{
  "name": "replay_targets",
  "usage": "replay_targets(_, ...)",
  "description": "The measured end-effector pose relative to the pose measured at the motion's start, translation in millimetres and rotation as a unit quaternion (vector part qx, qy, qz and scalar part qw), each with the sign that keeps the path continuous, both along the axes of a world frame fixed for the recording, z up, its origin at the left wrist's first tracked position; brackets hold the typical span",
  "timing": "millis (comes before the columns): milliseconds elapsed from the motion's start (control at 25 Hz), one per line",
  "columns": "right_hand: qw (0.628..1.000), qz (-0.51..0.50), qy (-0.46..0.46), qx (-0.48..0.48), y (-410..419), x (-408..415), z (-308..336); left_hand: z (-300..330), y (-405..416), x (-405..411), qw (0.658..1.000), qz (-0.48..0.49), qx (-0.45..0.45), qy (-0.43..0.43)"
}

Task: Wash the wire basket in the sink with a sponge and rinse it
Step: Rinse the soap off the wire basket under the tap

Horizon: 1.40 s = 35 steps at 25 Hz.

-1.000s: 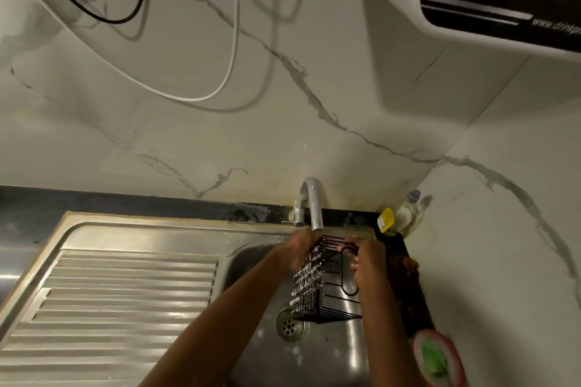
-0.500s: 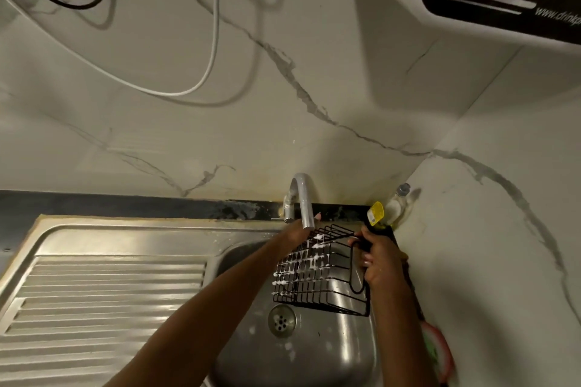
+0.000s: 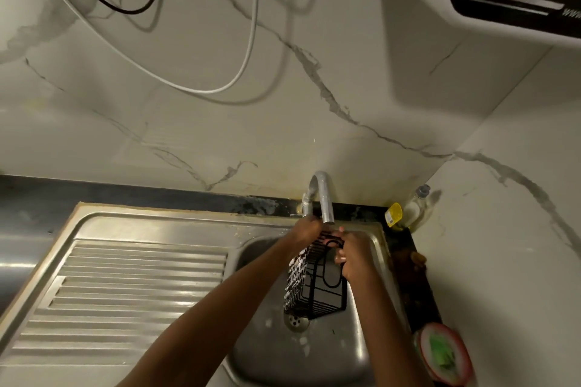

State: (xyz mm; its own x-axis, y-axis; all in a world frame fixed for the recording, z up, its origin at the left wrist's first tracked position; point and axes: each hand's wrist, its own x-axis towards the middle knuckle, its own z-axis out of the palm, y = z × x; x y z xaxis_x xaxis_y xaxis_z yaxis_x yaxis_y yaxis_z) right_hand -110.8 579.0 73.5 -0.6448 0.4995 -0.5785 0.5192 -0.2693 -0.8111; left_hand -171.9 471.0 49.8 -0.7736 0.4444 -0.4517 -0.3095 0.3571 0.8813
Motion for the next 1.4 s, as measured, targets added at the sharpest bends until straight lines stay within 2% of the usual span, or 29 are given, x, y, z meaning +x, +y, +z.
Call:
replay_targets(120,0.997,0.055,-0.009,0.049,-5.1,9.6,1.0,8.2,-2.4,-0.1,0.989,-0.130,-0.072,0.002)
replay_targets(280,0.993,0.095,0.028,0.058,-6.7,23.5,12.1,0.7,0.1,-4.6,0.977,-0.178,-0.076,-0.092)
replay_targets(360,0.991,0.116,0.048,0.051,0.3,27.1,21.4,-7.6,5.1,-6.9,0.975,-0.156,-0.064,-0.145)
replay_targets(440,0.990,0.125,0.067,0.020,15.5,29.1,27.5,-9.9,9.0,-8.0,0.981,-0.123,-0.089,-0.123)
replay_targets(560,0.993,0.086,0.076,-0.014,46.2,33.3,31.3,-34.0,15.5,-12.9,0.986,-0.082,-0.115,-0.090)
replay_targets(680,0.987,0.015,0.114,-0.113,62.7,41.9,28.2,-61.0,13.7,-16.4,0.986,0.022,-0.048,-0.158)
replay_targets(800,0.957,-0.034,0.168,-0.236,69.4,38.4,19.0,-56.4,10.1,-6.0,0.966,0.077,0.027,-0.244)
replay_targets(880,0.955,-0.033,0.166,-0.243,60.8,25.5,8.5,-59.3,9.4,-5.5,0.957,0.098,0.047,-0.269)
replay_targets(1000,0.966,-0.018,0.158,-0.205,30.1,8.1,-8.2,-64.6,14.1,-10.5,0.943,0.125,0.131,-0.280)
replay_targets(1080,0.970,-0.012,0.173,-0.169,13.5,1.4,-10.6,-32.6,10.6,-3.9,0.937,0.150,0.125,-0.291)
replay_targets(1200,0.958,-0.012,0.181,-0.221,2.1,-2.1,-1.8,-19.9,-1.4,-3.2,0.938,0.137,0.130,-0.291)
replay_targets(1320,0.943,0.063,0.187,-0.268,-2.8,-3.3,6.2,-22.6,-12.3,-11.0,0.927,0.153,0.168,-0.299)
replay_targets(1400,0.951,0.121,0.181,-0.218,-3.7,4.6,6.1,-21.5,-11.9,-8.8,0.915,0.167,0.185,-0.316)
